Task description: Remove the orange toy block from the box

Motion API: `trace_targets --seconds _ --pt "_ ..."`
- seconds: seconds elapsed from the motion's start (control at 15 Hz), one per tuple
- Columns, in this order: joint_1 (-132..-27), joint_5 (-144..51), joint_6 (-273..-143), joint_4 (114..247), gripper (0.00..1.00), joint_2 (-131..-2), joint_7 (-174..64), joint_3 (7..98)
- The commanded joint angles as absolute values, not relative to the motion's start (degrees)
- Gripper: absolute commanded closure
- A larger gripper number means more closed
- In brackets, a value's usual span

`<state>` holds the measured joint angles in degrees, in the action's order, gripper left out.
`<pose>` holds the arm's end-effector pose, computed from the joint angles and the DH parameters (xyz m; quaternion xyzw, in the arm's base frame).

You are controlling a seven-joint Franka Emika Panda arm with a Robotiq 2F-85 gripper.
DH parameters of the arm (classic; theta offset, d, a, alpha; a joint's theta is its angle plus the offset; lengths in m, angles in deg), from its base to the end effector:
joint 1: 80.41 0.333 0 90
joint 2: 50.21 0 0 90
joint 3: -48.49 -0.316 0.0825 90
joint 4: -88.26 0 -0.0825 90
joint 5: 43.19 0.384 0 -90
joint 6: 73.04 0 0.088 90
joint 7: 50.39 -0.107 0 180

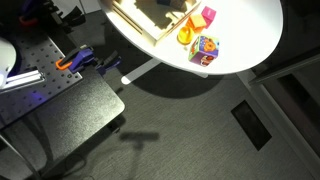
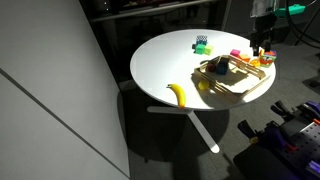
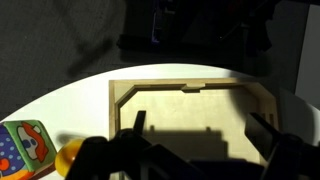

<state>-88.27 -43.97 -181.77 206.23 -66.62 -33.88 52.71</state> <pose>0.5217 -0.1124 0.2691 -0.9742 -0.0404 0.2188 0.0390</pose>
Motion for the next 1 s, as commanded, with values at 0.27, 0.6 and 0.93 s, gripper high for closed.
trace_targets --seconds 0.27,0.6,0.93 --pt "-86.6 -43.3 -185.3 214.5 0.00 -57.1 -36.2 52.3" --pt "-86.0 -43.0 -191.9 219.1 0.00 -52.9 -38.4 52.4" --pt "-85.5 -42.8 -198.9 222.5 0.00 -50.4 -41.4 52.5"
